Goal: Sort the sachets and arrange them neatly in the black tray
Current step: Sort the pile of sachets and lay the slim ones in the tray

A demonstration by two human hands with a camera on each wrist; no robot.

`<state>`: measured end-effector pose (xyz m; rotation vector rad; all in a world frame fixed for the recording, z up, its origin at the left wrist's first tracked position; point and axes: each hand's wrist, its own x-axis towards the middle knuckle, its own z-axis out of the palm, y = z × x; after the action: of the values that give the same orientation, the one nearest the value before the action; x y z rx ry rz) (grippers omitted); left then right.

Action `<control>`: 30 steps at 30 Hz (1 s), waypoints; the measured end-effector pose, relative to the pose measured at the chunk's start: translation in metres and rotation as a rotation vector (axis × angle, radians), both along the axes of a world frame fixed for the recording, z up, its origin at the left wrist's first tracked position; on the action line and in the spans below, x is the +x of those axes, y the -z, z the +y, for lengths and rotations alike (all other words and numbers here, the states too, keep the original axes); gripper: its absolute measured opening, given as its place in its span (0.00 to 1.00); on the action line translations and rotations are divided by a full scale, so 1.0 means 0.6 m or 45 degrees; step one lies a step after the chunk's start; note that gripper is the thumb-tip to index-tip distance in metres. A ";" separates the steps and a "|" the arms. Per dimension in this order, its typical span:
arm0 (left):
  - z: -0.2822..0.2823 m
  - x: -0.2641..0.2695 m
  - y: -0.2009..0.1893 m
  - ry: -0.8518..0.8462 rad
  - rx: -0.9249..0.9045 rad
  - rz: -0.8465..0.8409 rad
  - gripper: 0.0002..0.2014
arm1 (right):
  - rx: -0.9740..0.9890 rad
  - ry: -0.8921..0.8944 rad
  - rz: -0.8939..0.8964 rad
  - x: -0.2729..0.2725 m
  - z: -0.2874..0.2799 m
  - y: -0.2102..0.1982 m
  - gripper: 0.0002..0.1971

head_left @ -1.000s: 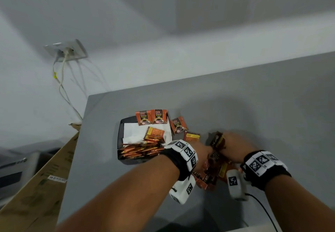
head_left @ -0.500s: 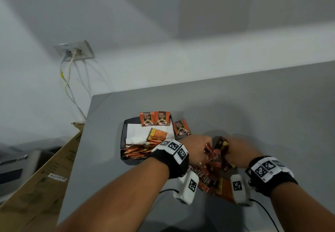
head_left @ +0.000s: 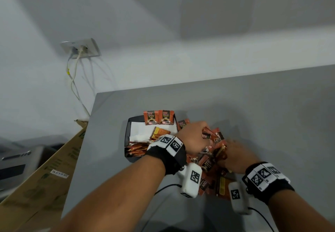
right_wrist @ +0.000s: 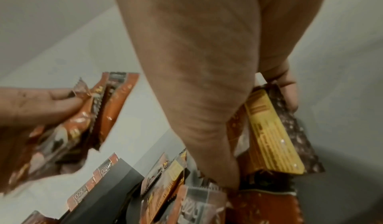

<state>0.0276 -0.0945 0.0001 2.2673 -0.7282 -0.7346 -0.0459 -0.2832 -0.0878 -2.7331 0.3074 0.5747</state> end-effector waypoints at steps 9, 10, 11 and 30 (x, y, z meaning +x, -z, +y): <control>0.099 0.082 -0.070 -0.216 -0.030 -0.199 0.11 | 0.081 -0.067 -0.160 -0.005 0.014 -0.034 0.10; 0.118 0.091 -0.073 -0.246 -0.014 -0.226 0.11 | 0.065 -0.093 -0.174 -0.002 0.015 -0.035 0.08; 0.131 0.096 -0.073 -0.266 -0.001 -0.234 0.11 | 0.060 -0.108 -0.167 -0.005 0.014 -0.039 0.09; 0.294 0.108 0.005 -0.321 0.441 -0.416 0.09 | 0.095 0.176 -0.116 0.033 0.011 -0.114 0.13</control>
<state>0.0927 0.0818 -0.0029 2.7734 -0.4689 -0.3960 -0.0262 -0.2766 -0.0193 -2.6315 0.4387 0.4148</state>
